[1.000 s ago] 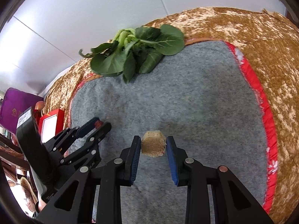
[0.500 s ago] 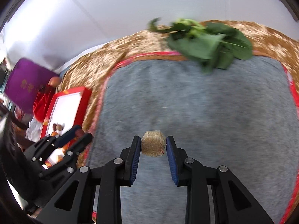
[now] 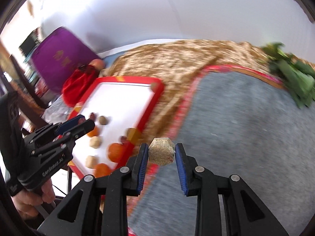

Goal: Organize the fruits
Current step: 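Lift the lump and date and carry both over the white tray, then lower both tools into the tray and open them to release the items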

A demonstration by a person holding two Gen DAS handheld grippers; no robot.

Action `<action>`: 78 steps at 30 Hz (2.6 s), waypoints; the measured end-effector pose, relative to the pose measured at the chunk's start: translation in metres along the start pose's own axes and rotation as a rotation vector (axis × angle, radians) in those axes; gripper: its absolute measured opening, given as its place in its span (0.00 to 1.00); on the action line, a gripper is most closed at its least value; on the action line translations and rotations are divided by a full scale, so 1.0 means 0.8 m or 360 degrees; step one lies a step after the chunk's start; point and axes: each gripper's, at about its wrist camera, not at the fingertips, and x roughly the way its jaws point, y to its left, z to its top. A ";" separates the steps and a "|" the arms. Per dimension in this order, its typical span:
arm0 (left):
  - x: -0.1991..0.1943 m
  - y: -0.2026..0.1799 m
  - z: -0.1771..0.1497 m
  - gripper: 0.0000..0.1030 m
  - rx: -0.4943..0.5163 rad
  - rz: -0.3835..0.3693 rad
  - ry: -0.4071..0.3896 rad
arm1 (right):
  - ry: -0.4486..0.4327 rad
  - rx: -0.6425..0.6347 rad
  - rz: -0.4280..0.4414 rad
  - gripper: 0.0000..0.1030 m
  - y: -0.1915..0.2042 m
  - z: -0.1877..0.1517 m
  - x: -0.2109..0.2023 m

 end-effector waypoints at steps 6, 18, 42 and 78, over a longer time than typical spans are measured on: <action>-0.003 0.037 -0.017 0.25 -0.0050 0.0095 0.0024 | -0.0071 -0.0221 0.0085 0.28 0.062 -0.013 0.012; -0.012 0.070 -0.046 0.26 -0.0092 0.0258 0.0041 | -0.0078 -0.0539 0.0173 0.27 0.148 -0.045 0.053; -0.008 0.073 -0.055 0.26 -0.0068 0.0362 0.0061 | -0.0102 -0.0534 0.0113 0.28 0.162 -0.049 0.079; -0.010 0.065 -0.063 0.33 -0.0138 0.0431 0.0064 | -0.0176 -0.0445 0.0022 0.30 0.142 -0.035 0.074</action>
